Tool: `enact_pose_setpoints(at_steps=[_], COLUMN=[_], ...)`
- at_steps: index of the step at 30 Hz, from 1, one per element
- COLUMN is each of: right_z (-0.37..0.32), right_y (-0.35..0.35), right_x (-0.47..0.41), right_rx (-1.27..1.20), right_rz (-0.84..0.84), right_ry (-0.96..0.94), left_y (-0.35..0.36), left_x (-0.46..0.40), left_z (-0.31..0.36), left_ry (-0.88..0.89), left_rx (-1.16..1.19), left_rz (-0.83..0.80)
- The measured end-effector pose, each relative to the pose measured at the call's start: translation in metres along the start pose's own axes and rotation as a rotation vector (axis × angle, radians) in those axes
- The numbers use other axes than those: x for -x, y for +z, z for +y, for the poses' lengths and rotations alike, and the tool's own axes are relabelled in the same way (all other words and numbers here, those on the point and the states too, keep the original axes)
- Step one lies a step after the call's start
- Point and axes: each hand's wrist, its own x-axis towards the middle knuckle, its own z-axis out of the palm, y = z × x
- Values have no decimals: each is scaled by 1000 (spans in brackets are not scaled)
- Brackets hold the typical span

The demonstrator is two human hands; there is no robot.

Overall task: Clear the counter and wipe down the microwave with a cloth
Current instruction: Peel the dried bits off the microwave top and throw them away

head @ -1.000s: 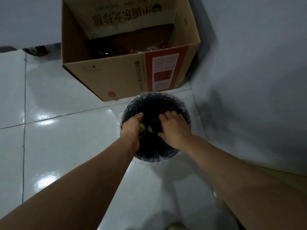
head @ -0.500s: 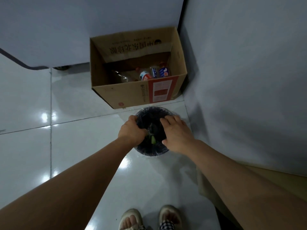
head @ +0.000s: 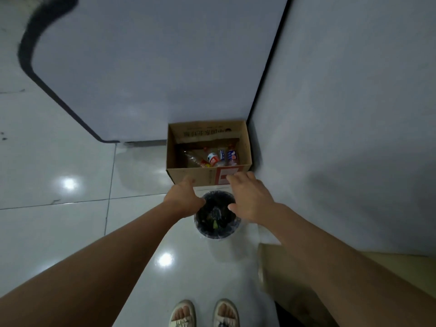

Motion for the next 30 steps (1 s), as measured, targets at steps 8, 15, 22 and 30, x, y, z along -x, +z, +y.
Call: enact_pose_setpoints(at_steps=[8, 15, 22, 30], right_z=[-45, -81, -132, -207], right_y=[-110, -199, -267, -318], right_x=[46, 81, 112, 125], right_rx=[38, 111, 155, 244], right_rz=[57, 110, 207, 245], right_ry=[-39, -105, -240, -355], left_y=[-85, -162, -224, -281], left_x=[81, 154, 227, 289], left_z=[28, 47, 51, 16], left_ry=[67, 73, 37, -58], left_rx=[-83, -97, -71, -161], left_rz=[119, 258, 444, 579])
